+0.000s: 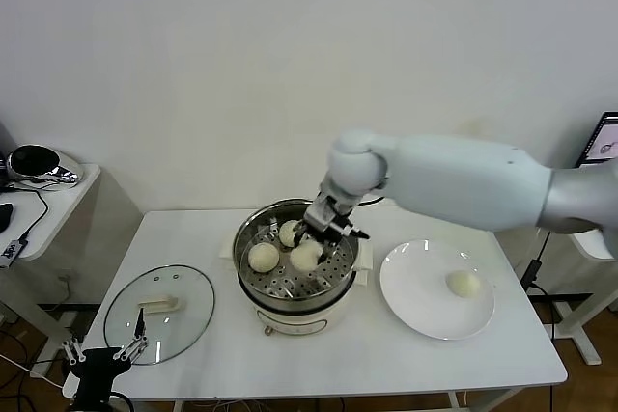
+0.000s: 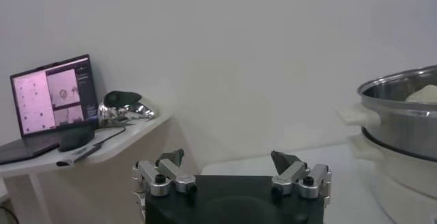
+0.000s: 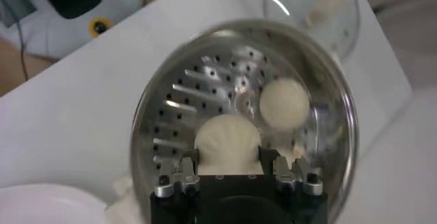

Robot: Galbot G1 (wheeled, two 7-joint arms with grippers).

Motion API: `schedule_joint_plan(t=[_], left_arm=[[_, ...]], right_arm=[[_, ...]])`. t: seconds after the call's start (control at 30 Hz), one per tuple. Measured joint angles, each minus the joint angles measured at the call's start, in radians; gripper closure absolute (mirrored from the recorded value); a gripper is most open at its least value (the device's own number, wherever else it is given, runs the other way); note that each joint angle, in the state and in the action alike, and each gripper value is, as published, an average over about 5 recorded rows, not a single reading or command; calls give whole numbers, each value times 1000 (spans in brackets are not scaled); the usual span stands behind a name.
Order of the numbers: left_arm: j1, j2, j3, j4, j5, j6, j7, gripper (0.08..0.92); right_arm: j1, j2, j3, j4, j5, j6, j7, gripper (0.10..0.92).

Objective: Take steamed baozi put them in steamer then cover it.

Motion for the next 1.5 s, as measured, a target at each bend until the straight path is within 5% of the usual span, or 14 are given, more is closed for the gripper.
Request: schedule_joint_plan(t=[0.43, 0.9, 1.5], left_arm=[[-1, -3, -3, 9, -1, -9, -3, 177], [-10, 0, 5, 19, -1, -11, -3, 177], [-34, 21, 32, 21, 10, -4, 0, 177]], right_arm=[[-47, 77, -20, -34, -133, 116, 7, 456], [-20, 57, -13, -14, -146, 134, 12, 207], [63, -310, 41, 157, -9, -379, 33, 203]])
